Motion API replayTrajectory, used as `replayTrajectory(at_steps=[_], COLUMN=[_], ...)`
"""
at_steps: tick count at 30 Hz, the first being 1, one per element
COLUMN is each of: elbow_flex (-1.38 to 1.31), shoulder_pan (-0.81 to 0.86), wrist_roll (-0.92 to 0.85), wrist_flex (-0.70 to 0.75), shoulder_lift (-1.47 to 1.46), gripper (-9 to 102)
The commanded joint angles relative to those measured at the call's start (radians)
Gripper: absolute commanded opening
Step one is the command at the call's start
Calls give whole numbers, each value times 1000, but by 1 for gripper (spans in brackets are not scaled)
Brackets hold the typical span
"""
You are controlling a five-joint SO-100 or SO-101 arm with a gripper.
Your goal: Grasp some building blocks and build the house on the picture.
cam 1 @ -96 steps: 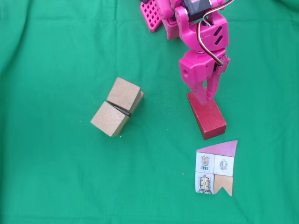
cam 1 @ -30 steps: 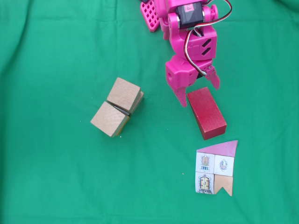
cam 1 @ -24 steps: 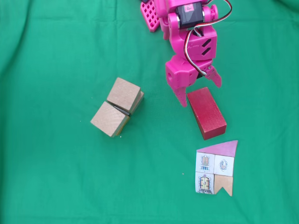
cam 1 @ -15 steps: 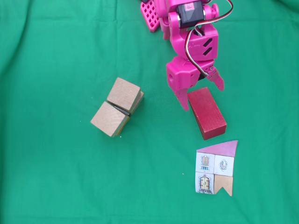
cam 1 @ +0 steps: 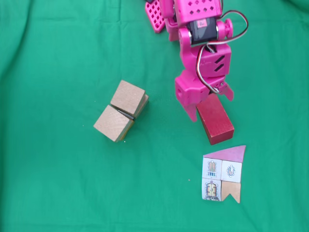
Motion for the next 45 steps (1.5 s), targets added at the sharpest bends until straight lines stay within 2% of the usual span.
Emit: replayTrajectory(at_steps=[1, 13, 23, 45], elbow_flex=[-74, -150, -140, -155], shoulder_pan=[5, -14, -15, -17], wrist_roll=[-5, -3, -5, -5], wrist_flex=[-15, -28, -215, -256], shoulder_lift=[-71, -261, -373, -468], gripper=[44, 44, 44, 43])
